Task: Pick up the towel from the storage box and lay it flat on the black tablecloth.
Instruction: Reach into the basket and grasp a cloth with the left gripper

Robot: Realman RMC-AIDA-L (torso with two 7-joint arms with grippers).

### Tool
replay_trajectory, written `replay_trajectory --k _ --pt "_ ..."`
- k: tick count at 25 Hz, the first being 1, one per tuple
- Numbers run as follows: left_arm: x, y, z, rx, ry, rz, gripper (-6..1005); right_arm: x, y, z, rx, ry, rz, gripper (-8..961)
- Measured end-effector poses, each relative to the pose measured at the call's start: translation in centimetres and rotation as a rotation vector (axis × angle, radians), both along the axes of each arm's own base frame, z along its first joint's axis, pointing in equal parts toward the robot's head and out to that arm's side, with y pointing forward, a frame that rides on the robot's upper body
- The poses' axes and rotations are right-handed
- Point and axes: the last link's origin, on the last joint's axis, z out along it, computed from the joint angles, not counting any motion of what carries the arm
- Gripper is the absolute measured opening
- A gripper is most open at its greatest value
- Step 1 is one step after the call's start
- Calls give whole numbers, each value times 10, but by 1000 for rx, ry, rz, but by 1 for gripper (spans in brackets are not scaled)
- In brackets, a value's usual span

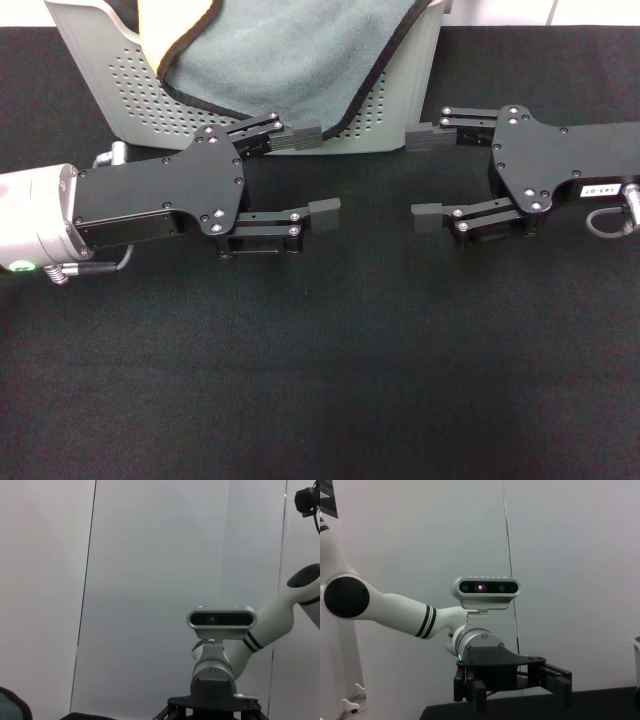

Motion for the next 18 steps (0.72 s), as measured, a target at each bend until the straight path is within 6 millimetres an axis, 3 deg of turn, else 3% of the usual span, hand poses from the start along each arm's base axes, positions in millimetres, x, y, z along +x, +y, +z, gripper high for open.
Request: replay_trajectory --k 18 --pt "-2 8 0 19 47 13 871 2 2 2 21 5 -17 858"
